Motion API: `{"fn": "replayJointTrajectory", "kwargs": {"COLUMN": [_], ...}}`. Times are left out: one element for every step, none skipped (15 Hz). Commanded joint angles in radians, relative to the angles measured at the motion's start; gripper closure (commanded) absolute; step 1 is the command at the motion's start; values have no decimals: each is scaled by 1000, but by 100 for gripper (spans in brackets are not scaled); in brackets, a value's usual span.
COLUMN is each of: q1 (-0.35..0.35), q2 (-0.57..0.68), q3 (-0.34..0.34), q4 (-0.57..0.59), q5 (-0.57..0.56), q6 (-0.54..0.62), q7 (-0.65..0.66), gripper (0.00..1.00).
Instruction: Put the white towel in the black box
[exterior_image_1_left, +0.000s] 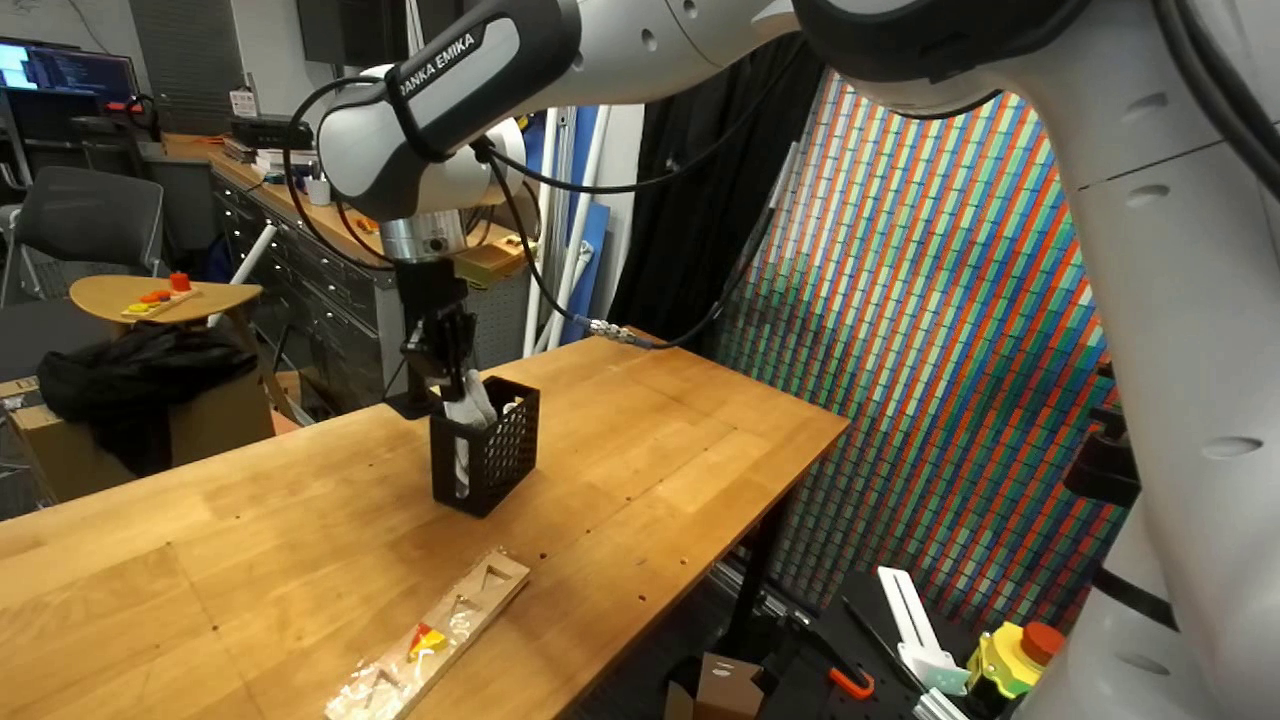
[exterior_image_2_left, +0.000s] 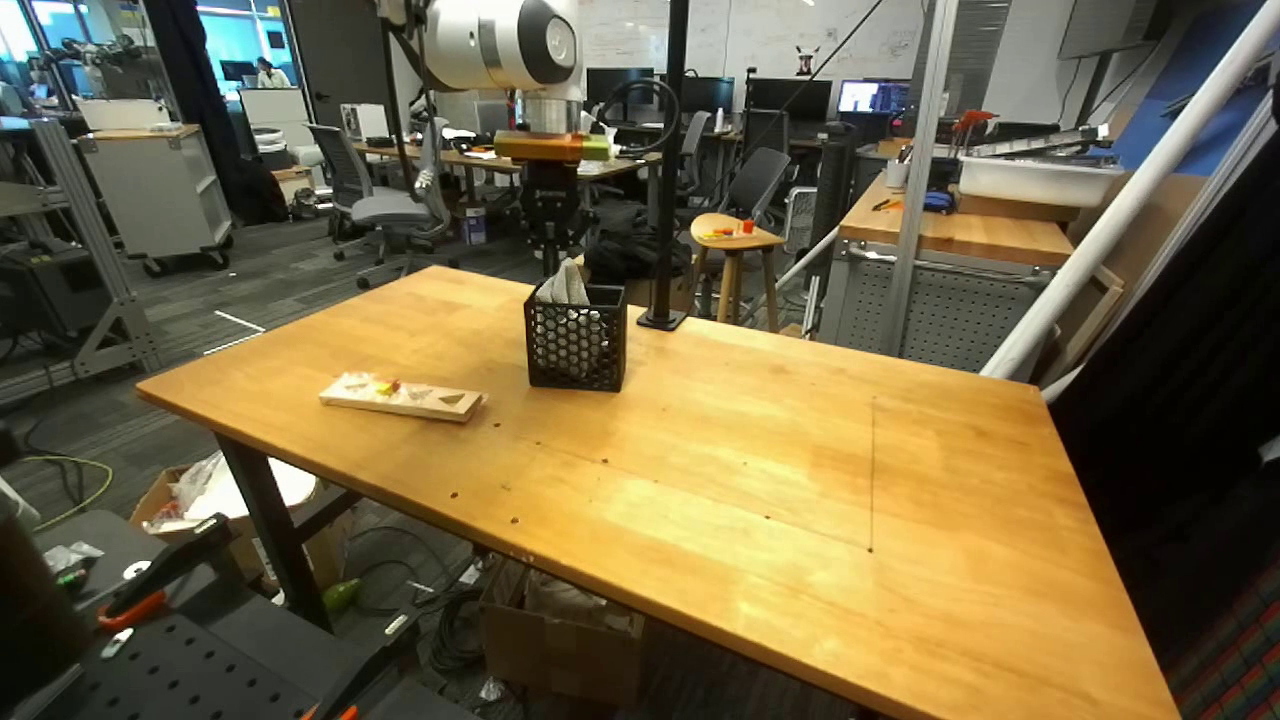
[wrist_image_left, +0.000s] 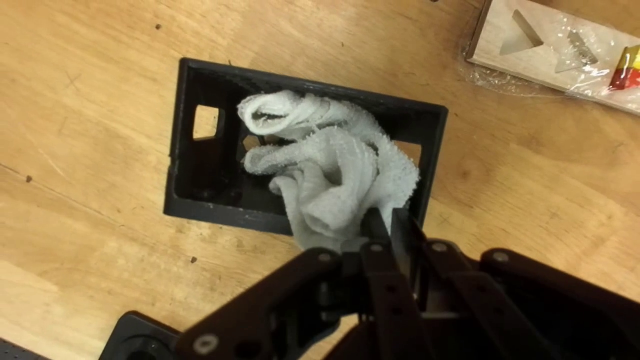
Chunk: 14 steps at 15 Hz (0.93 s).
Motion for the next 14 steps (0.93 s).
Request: {"fn": "replayJointTrajectory", "kwargs": {"q1": [-4, -6, -8, -9, -11, -13, -15, -18, -22, -26, -31, -36, -41, -48], "q2": [-42, -41, -39, -37, -36, -38, -39, -40, -40, -39, -37, -36, -35, -34], "q3": [-5, -4, -3, -3, -3, -4, -6, -7, -8, -8, -8, -8, -9, -9], "q4": [-48, -50, -52, -55, -58, -64, -68, -71, -73, -74, -76, -77, -78, -79], "q5": [11, 13, 15, 15, 15, 15, 15, 15, 16, 19, 21, 22, 22, 25], "q6": [24, 25, 25, 24, 24, 24, 25, 27, 28, 28, 30, 29, 29, 30], "q7": [6, 4, 2, 0, -1, -3, -3, -4, -6, -8, -11, -14, -18, -20], "gripper": [87, 87, 87, 87, 87, 87, 87, 87, 87, 87, 87, 87, 87, 87]}}
